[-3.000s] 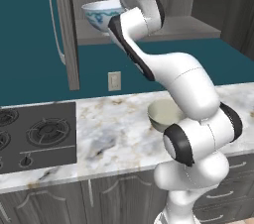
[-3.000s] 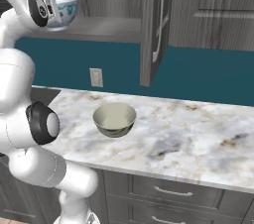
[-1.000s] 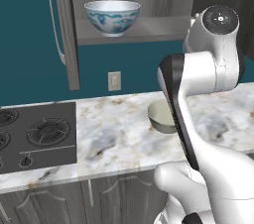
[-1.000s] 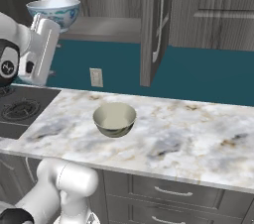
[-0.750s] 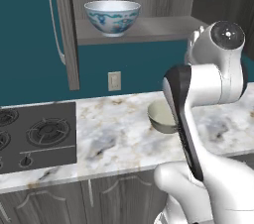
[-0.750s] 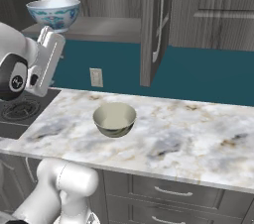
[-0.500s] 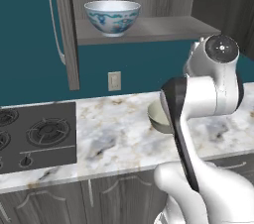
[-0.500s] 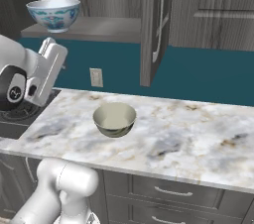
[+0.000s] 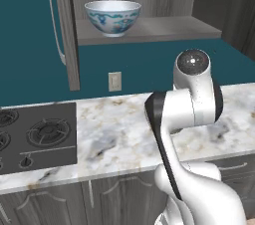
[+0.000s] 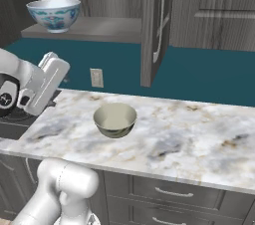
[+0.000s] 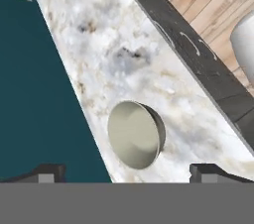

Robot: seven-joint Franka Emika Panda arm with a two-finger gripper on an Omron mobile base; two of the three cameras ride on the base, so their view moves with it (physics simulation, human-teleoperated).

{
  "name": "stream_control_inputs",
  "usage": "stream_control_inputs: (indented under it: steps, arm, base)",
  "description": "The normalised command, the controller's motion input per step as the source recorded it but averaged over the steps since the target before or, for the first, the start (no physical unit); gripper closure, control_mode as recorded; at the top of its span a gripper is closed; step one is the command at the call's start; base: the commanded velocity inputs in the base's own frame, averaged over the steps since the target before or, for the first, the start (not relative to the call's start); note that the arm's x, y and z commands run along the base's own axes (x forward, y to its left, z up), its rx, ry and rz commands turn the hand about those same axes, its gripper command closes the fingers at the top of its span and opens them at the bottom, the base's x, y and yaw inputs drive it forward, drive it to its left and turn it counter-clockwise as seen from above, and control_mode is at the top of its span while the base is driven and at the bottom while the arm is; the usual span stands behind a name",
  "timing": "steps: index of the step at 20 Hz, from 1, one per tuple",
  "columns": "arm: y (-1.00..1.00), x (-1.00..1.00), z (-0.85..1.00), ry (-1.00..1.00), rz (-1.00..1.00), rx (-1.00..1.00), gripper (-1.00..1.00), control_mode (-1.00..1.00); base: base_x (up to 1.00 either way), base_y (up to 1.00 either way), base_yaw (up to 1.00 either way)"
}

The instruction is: Open the cabinet. Pick the bowls from the counter and place them in the cabinet. Then close the cabinet.

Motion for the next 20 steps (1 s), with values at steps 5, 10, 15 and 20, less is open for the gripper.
stream_control_inputs:
  steps: [5,10,15,20]
  arm:
    - [0.00,0.00,-0.38,0.19,-0.03,0.27,-1.00,-1.00]
    - [0.00,0.00,-0.51,0.07,-0.05,0.14,-1.00,-1.00]
    - [0.00,0.00,-0.70,0.07,-0.10,0.04,-1.00,-1.00]
    - [0.00,0.18,-0.55,0.10,-0.07,0.03,-1.00,-1.00]
  base:
    - [0.00,0.00,0.00]
    - [0.00,0.00,0.00]
    - [0.00,0.00,0.00]
    - [0.00,0.00,0.00]
